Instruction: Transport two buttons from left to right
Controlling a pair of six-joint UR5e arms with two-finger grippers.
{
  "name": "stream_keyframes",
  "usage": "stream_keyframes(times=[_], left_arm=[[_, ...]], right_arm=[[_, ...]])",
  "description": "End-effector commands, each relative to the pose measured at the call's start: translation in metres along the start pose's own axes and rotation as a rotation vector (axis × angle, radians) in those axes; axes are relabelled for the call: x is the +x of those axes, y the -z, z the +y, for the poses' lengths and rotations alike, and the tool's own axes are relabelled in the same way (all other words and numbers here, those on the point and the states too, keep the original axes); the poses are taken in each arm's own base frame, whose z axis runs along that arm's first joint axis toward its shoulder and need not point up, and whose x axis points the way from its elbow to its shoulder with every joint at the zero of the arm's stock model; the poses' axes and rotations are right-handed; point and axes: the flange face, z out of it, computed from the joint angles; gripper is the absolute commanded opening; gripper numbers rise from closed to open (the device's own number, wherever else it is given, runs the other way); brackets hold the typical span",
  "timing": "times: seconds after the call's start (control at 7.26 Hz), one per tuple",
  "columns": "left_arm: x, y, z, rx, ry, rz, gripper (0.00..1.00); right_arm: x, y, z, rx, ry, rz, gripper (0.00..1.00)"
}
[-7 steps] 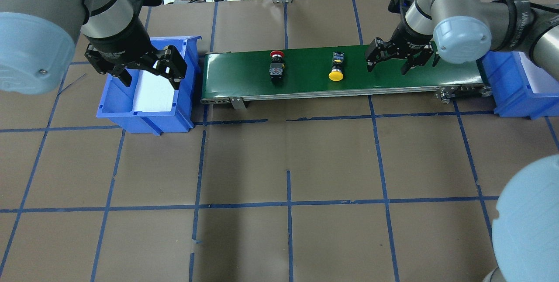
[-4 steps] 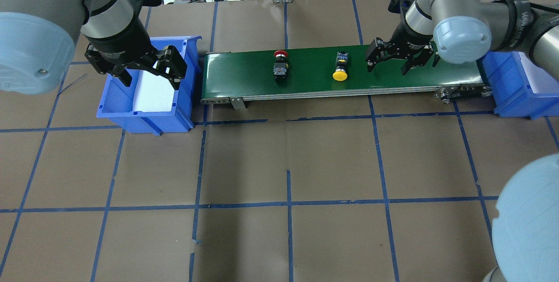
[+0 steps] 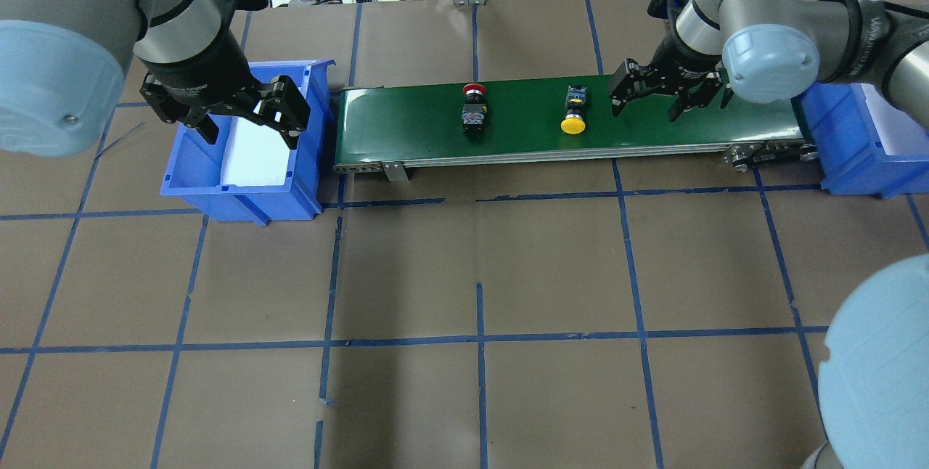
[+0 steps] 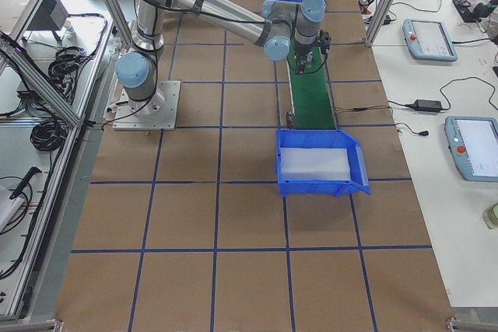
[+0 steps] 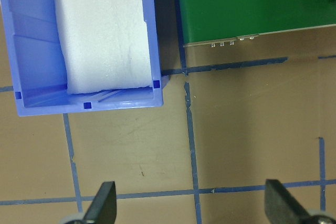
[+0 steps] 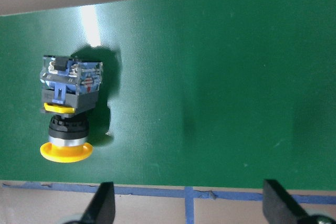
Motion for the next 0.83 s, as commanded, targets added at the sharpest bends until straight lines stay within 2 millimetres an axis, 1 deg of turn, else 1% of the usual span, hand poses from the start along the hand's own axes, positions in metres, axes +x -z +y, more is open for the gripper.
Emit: stream_keyframes(times=[0.0, 0.28, 0.41, 0.55, 0.69], left_arm=[[0.000, 0.000, 0.000, -0.001, 0.000, 0.000, 1.00], [0.000, 0.000, 0.000, -0.001, 0.000, 0.000, 1.00], [0.000, 0.000, 0.000, -0.001, 0.000, 0.000, 1.00], [0.000, 0.000, 0.000, -0.001, 0.000, 0.000, 1.00], [0.000, 0.000, 0.000, 0.001, 0.000, 0.000, 1.00]], right_arm=[[0.000, 0.003, -0.003, 0.008, 0.001, -0.001, 1.00], [0.003, 0.007, -0.006, 0.012, 0.006, 0.004, 1.00], [0.002, 0.005, -0.007, 0.013, -0.003, 0.004, 1.00], [0.003, -0.010, -0.015, 0.003, -0.006, 0.002, 1.00], [0.002, -0.009, -0.036, 0.033, 0.004, 0.015, 1.00]])
